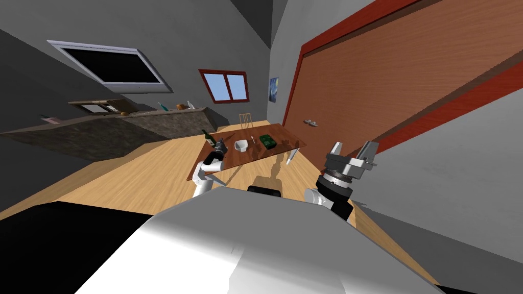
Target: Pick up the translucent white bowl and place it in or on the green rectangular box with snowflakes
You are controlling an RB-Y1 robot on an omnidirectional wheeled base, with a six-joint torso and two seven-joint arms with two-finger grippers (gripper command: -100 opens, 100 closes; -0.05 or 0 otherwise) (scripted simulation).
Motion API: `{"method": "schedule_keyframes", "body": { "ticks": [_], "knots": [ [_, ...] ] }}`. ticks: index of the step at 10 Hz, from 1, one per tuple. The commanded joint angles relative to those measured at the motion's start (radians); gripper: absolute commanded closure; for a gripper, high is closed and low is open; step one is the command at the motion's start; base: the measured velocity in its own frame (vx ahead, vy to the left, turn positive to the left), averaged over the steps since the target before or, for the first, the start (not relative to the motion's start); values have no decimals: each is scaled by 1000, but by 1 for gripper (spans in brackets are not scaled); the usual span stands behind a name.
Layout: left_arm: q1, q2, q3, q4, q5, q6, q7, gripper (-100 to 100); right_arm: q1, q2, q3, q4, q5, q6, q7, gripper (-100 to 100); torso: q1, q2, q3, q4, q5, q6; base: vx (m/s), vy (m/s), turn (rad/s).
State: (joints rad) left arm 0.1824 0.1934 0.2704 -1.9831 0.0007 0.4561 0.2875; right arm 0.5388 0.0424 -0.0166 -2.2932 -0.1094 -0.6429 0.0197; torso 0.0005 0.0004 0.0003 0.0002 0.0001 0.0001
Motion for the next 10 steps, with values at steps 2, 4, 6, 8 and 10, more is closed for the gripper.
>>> {"method": "schedule_keyframes", "body": {
  "ticks": [2, 4, 6, 8, 10],
  "knots": [
    [-31, 3, 27, 27, -9, 80, 5, -100, 0, 0, 0, 0, 0, 0, 0, 0, 0, 0, 0, 0, 0, 0, -10, 1, -90],
    [-51, 1, 43, 43, -16, 140, 6, -100, 0, 0, 0, 0, 0, 0, 0, 0, 0, 0, 0, 0, 0, -1, -6, 4, -91],
    [-71, -2, 59, 58, -24, 199, 7, -100, 0, 0, 0, 0, 0, 0, 0, 0, 1, 0, 0, 0, 0, -1, 1, 6, -79],
    [-91, -5, 75, 74, -33, 251, 6, -100, 0, 0, 0, 0, 0, 0, 0, 0, 1, -1, -1, 0, 0, 0, 6, 9, -100],
    [-91, -5, 75, 74, -33, 288, 6, -100, 0, 0, 0, 0, 0, 0, 0, 0, 1, -1, -1, 0, 0, -1, 6, 9, -26]
  ]
}}
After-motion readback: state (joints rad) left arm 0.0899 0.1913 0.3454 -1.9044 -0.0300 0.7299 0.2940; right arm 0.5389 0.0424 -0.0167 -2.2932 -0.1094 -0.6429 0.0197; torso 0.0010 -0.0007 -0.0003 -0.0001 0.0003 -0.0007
